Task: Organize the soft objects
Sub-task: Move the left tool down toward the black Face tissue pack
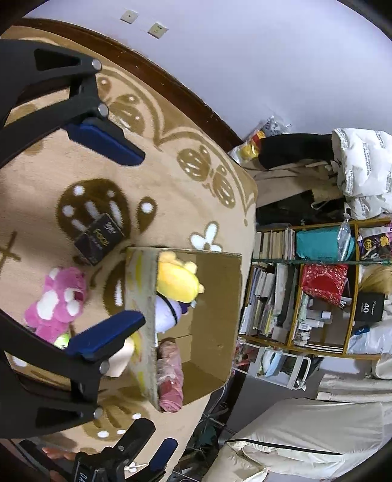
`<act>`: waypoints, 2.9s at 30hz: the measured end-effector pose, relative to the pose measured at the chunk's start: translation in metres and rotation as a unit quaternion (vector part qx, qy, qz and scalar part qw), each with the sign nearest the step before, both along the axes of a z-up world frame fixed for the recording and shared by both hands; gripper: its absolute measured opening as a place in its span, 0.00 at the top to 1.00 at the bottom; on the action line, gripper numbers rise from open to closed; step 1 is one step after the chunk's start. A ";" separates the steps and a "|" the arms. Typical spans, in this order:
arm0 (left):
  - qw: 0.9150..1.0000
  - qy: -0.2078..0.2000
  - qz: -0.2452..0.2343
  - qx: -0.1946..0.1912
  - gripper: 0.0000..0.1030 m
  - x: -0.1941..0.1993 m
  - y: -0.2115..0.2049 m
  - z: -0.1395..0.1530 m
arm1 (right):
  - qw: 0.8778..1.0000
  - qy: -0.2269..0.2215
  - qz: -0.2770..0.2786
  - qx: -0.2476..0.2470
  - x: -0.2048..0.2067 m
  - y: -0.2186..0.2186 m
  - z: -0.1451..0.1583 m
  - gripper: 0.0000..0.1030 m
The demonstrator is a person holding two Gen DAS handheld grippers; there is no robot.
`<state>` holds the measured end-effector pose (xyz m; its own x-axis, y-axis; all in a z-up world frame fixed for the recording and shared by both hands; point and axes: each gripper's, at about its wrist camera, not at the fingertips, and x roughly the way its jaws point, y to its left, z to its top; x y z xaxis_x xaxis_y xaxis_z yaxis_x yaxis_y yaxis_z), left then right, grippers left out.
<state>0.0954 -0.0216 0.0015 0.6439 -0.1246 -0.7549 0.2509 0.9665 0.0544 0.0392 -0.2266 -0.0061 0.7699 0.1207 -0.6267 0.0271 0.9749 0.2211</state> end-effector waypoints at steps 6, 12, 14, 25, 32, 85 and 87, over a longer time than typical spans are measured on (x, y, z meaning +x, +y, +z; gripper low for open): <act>1.000 0.022 0.001 0.013 0.03 -0.004 0.002 -0.009 | 1.000 0.013 -0.004 0.002 -0.008 0.002 -0.006 0.00; 0.998 0.058 0.007 0.022 0.03 0.007 0.002 -0.033 | 1.000 0.029 -0.007 0.010 -0.006 -0.001 -0.017 0.00; 0.997 0.069 0.009 0.019 0.03 0.010 0.003 -0.040 | 0.999 0.035 -0.007 0.011 -0.005 -0.002 -0.023 0.00; 0.991 0.128 0.028 0.002 0.03 0.037 0.006 -0.076 | 0.997 0.072 0.006 0.011 0.012 0.007 -0.049 0.00; 0.989 0.147 0.018 0.024 0.03 0.048 -0.002 -0.097 | 0.996 0.093 0.015 0.010 0.021 0.011 -0.065 0.00; 0.971 0.223 0.058 0.056 0.10 0.080 -0.001 -0.177 | 0.981 0.184 0.058 0.017 0.059 0.024 -0.132 0.11; 0.972 0.223 0.058 0.054 0.12 0.080 0.000 -0.175 | 0.981 0.185 0.062 0.019 0.059 0.025 -0.132 0.16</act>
